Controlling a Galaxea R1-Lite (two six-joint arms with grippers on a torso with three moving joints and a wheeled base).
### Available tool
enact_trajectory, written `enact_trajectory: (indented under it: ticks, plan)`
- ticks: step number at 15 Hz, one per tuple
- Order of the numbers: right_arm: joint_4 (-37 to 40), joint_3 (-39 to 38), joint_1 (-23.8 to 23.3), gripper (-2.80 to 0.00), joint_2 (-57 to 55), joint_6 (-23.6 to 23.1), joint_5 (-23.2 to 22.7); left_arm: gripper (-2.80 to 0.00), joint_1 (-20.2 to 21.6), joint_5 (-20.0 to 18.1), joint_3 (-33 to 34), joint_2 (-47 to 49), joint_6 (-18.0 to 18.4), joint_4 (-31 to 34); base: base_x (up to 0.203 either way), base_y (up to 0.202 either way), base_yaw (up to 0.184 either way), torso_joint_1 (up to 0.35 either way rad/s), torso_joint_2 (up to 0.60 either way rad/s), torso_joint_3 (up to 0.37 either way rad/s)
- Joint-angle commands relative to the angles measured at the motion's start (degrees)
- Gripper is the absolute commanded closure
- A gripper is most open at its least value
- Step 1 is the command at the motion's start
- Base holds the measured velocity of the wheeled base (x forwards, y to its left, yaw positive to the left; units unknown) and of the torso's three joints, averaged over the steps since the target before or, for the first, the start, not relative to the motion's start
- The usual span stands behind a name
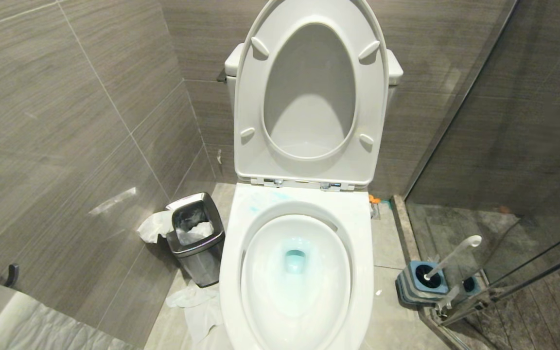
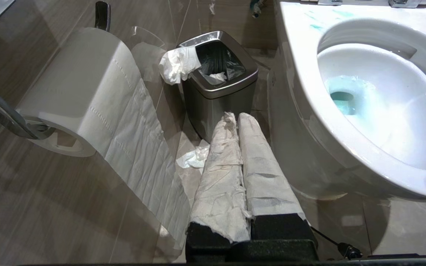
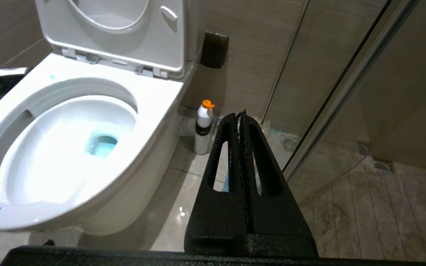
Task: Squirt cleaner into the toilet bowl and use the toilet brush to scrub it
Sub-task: Flush the toilet
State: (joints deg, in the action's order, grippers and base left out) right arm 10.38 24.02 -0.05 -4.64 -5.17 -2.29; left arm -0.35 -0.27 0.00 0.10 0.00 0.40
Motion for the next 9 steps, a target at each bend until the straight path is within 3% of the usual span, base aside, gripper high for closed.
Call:
enact_trajectory:
  ticks: [1,5,9]
  plan:
    - [1.19,-1.38,0.05,0.0,4.6,-0.04,0.08,0.0,0.0,0.0,0.09,0.08,0.0,-0.04,0.0,0.0,0.0,0.0,0.0,0.0]
    - [1.03,-2.46,0.05,0.0,4.64,1.2,0.64,0.0,0.0,0.0,0.09,0.08,0.0,-0.02,0.0,0.0,0.0,0.0,0.0,0.0]
    - [-3.54,-12.76,0.05,0.0,4.64,1.28,0.58,0.0,0.0,0.0,0.09,0.08,0.0,0.0,0.0,0.0,0.0,0.0,0.0,0.0]
